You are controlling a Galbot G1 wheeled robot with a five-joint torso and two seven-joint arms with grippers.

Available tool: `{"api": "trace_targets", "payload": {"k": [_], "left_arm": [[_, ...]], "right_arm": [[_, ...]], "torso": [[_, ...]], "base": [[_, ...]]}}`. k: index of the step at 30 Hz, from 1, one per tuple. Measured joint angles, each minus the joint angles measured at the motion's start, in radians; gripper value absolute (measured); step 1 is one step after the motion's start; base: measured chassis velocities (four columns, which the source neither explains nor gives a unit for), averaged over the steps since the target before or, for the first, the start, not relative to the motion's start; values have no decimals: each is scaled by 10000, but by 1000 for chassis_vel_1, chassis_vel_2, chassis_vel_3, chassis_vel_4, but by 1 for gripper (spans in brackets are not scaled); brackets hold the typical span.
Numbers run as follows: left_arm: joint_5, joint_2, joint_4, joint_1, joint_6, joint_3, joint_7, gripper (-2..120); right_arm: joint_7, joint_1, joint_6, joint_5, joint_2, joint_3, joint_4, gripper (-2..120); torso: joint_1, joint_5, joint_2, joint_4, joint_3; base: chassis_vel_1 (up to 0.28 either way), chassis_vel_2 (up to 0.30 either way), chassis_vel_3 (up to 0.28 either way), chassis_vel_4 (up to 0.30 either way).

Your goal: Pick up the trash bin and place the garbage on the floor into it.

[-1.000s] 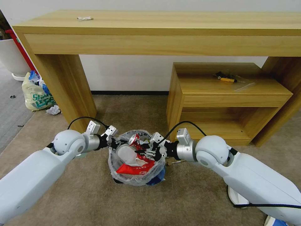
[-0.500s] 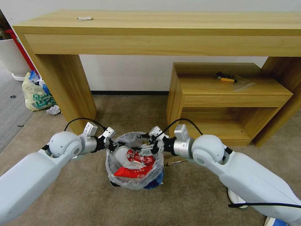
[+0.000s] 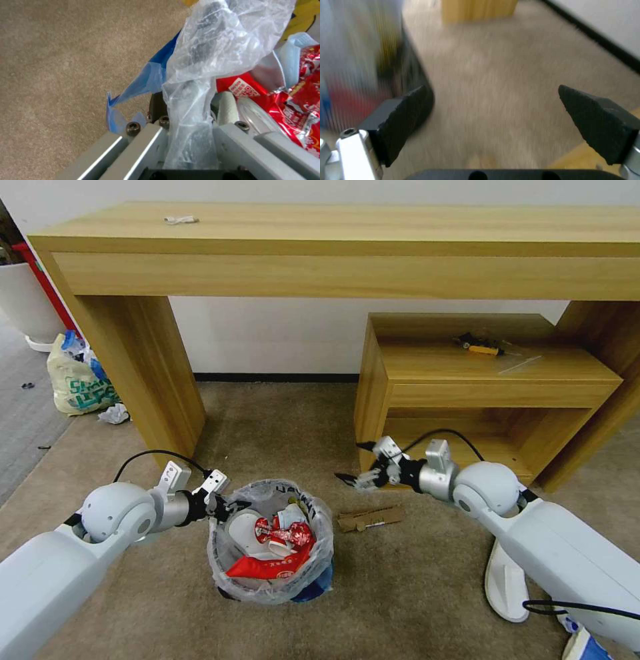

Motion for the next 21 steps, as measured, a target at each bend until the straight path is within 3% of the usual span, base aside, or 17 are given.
{"api": "trace_targets", "payload": {"k": [5,7,9,18,21], "left_arm": [[-25,-132,-158,260,0,-214,-235,0],[-24,-152,-164,292,0,-250,-257,0],[-21,-205,-167,374,0,-356,-287,0],[-133,-318,-3,493,0,-581,-447,0],[-171,-283,-27,487,0,-577,-448,0]], "right_arm": [[-1487,152,771,-1775,342,-85,-1677,100],[-1690,197,915,-2085,430,-96,-1977,100],[-2063,315,1345,-2767,667,-126,-3054,100],[-2322,1012,2523,-3969,1619,-211,-6108,100],[-2323,1221,2643,-4215,1864,-294,-6588,100]], "torso": [[0,-5,1,0,0],[0,-2,0,1,0],[0,-3,0,3,0],[1,-3,1,3,1],[1,-4,0,4,1]], "base": [[0,0,0,0],[0,0,0,0],[0,0,0,0],[0,0,0,0],[0,0,0,0]]}}
